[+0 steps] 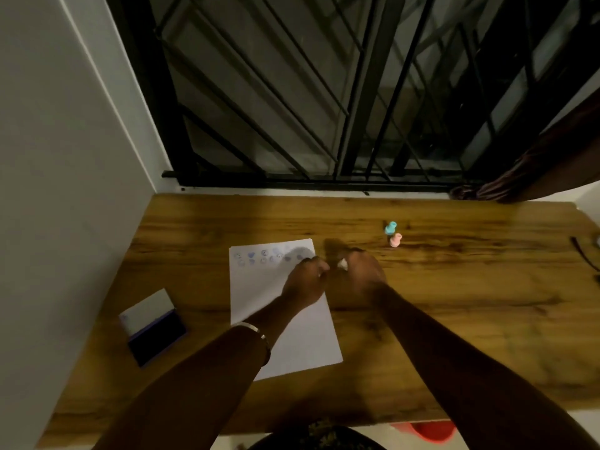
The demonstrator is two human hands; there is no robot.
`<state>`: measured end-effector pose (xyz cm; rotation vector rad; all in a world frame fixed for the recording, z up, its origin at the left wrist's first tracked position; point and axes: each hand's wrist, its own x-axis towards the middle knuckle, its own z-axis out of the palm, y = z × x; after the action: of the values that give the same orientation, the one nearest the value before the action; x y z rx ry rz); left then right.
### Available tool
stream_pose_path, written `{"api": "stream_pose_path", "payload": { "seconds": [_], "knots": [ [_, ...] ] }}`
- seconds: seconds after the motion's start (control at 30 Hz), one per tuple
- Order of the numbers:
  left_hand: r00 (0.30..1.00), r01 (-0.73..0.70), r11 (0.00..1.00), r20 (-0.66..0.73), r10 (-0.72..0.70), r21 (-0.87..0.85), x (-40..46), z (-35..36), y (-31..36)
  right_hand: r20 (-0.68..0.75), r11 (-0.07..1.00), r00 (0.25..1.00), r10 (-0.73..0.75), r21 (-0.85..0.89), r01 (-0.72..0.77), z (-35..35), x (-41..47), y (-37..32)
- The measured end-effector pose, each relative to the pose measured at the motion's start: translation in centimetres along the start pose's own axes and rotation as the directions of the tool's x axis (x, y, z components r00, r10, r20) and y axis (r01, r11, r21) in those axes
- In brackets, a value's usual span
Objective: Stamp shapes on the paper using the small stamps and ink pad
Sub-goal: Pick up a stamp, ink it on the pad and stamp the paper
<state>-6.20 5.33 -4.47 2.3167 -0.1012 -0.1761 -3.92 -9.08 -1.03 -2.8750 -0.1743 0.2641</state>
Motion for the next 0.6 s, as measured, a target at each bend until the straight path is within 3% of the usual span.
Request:
{"api": "stream_pose_path", "payload": {
  "seconds": [0.3,0.6],
  "knots": [
    [0.951,-0.166,0.938,0.302,0.07,0.305,4.6,4.3,4.9,-0.018,0.996,0.996,0.084,0.028,-0.084,-2.0,1.0,8.5],
    [0.965,-0.155,0.9,0.259,0.049,0.407,8.3,8.3,8.3,-0.011,0.995,0.995,0.101,-0.008,-0.101,-2.4,3.1,14.8]
  ]
}}
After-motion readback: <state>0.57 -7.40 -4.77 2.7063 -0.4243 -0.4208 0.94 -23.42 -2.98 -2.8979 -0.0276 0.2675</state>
